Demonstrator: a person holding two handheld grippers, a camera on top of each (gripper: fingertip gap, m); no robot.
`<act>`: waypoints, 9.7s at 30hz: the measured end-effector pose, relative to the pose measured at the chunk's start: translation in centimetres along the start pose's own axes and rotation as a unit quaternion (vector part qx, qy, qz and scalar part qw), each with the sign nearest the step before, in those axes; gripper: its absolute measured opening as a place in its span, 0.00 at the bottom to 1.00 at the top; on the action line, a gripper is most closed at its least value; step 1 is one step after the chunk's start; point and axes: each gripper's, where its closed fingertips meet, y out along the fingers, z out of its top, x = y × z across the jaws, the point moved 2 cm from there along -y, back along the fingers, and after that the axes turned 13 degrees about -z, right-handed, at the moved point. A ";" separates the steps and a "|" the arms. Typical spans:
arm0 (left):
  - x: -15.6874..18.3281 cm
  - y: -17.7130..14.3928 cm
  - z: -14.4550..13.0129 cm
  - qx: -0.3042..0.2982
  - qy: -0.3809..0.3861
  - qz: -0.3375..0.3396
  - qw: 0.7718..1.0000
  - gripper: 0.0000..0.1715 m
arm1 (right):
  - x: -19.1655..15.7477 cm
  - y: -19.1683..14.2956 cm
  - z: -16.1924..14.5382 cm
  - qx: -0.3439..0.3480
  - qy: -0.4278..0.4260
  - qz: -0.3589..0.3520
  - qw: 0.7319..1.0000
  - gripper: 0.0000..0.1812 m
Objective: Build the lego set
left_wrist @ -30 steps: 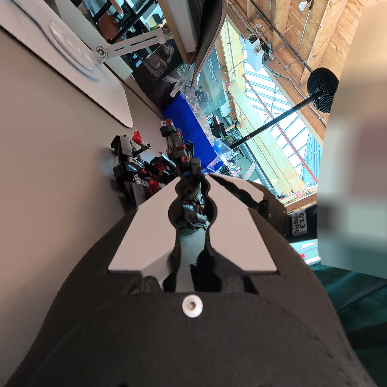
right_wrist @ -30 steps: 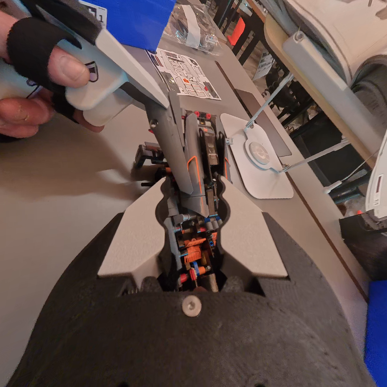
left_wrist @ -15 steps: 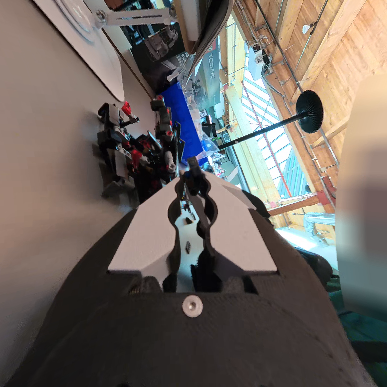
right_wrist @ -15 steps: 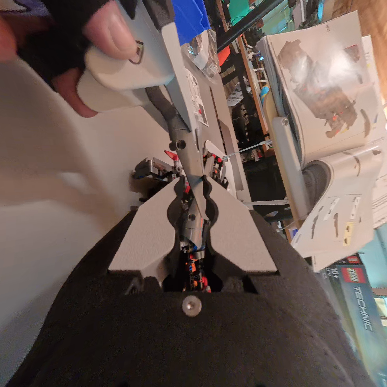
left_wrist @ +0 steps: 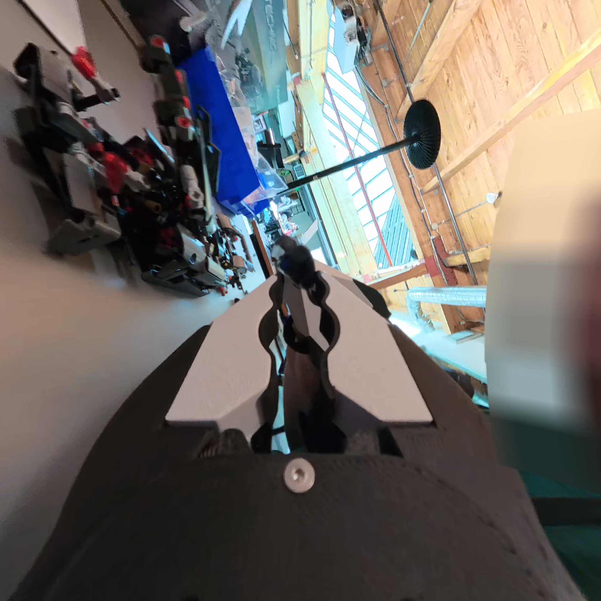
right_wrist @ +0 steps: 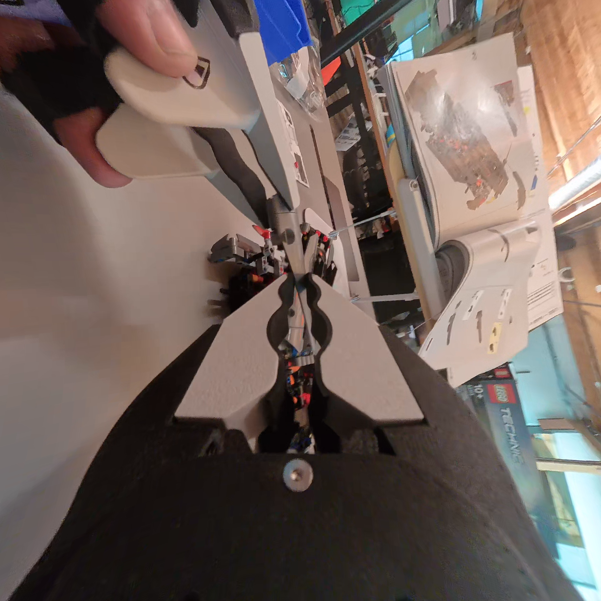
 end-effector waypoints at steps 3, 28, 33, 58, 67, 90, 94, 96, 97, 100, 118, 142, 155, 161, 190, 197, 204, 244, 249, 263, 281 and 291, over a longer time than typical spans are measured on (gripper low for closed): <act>1.3 0.5 -0.2 -0.015 0.052 -0.012 0.998 0.18 | 0.4 -0.4 -0.5 -0.018 0.075 0.026 0.997 0.03; -6.3 1.5 4.0 -0.172 0.277 0.124 0.937 0.21 | 2.4 -0.7 -4.6 0.013 0.708 0.230 0.668 0.03; -6.5 2.2 3.9 -0.158 0.264 0.108 0.945 0.13 | 2.0 -0.7 -5.2 0.001 0.705 0.225 0.672 0.02; -3.8 5.3 1.7 -0.174 0.353 0.123 0.911 0.07 | 1.7 -1.5 -7.6 -0.015 0.702 0.203 0.682 0.03; -3.3 6.0 -0.2 -0.191 0.374 0.143 0.896 0.07 | 1.6 -2.6 -8.5 0.005 0.713 0.211 0.669 0.03; -1.7 3.3 4.9 -0.210 0.427 0.027 0.879 0.37 | 1.6 -1.5 -8.3 0.052 0.717 0.360 0.594 0.03; -4.2 5.3 4.7 -0.262 0.394 -0.012 0.881 0.50 | 1.9 -1.5 -8.5 0.056 0.723 0.358 0.588 0.03; -4.5 6.0 3.7 -0.295 0.373 -0.046 0.879 0.50 | 1.8 -1.5 -8.5 0.053 0.723 0.363 0.586 0.03; -4.6 6.4 3.5 -0.301 0.363 -0.053 0.880 0.47 | 1.7 -1.5 -8.5 0.050 0.722 0.367 0.585 0.03; -5.0 7.0 3.2 -0.302 0.366 -0.056 0.879 0.43 | 1.7 -1.1 -8.5 0.047 0.721 0.376 0.581 0.03; -3.4 1.6 5.1 -0.206 0.393 0.027 0.896 0.42 | 0.1 2.2 -4.9 0.051 0.675 0.488 0.551 0.03; -1.1 -3.4 4.4 -0.043 0.465 0.244 0.850 0.43 | -1.0 8.4 -0.8 0.070 0.567 0.637 0.518 0.03; 7.1 -2.1 3.8 -0.094 0.564 0.105 0.813 0.31 | 3.3 1.3 1.9 0.172 0.542 0.417 0.709 0.03; 7.2 0.6 2.1 -0.190 0.498 0.006 0.846 0.21 | 3.8 -1.6 4.5 0.193 0.524 0.402 0.725 0.03; 7.6 0.8 -0.7 -0.399 0.479 -0.076 0.778 0.08 | 5.4 -3.3 7.2 0.067 0.476 0.460 0.747 0.02; 6.6 -0.2 1.3 -0.386 0.516 -0.012 0.764 0.22 | 6.1 -2.6 6.3 0.034 0.485 0.395 0.779 0.01; 2.4 -4.3 3.3 -0.396 0.593 0.122 0.690 0.33 | 5.4 -1.8 4.4 -0.015 0.475 0.297 0.829 0.01; -1.0 1.3 1.6 -0.334 0.737 0.153 0.568 0.37 | 2.1 -0.8 2.2 -0.054 0.445 0.175 0.877 0.01; -1.1 1.6 1.6 -0.331 0.737 0.152 0.570 0.38 | 1.9 -0.9 2.3 -0.057 0.436 0.163 0.883 0.01; -1.3 1.5 2.0 -0.342 0.712 0.136 0.599 0.39 | 1.6 -0.8 3.5 -0.054 0.360 0.085 0.928 0.01; -1.2 1.7 2.3 -0.322 0.707 0.137 0.615 0.39 | 1.0 -1.1 3.4 -0.019 0.390 0.074 0.918 0.02; -1.2 1.8 2.3 -0.319 0.713 0.139 0.609 0.38 | 1.1 -0.9 3.0 -0.010 0.426 0.091 0.900 0.02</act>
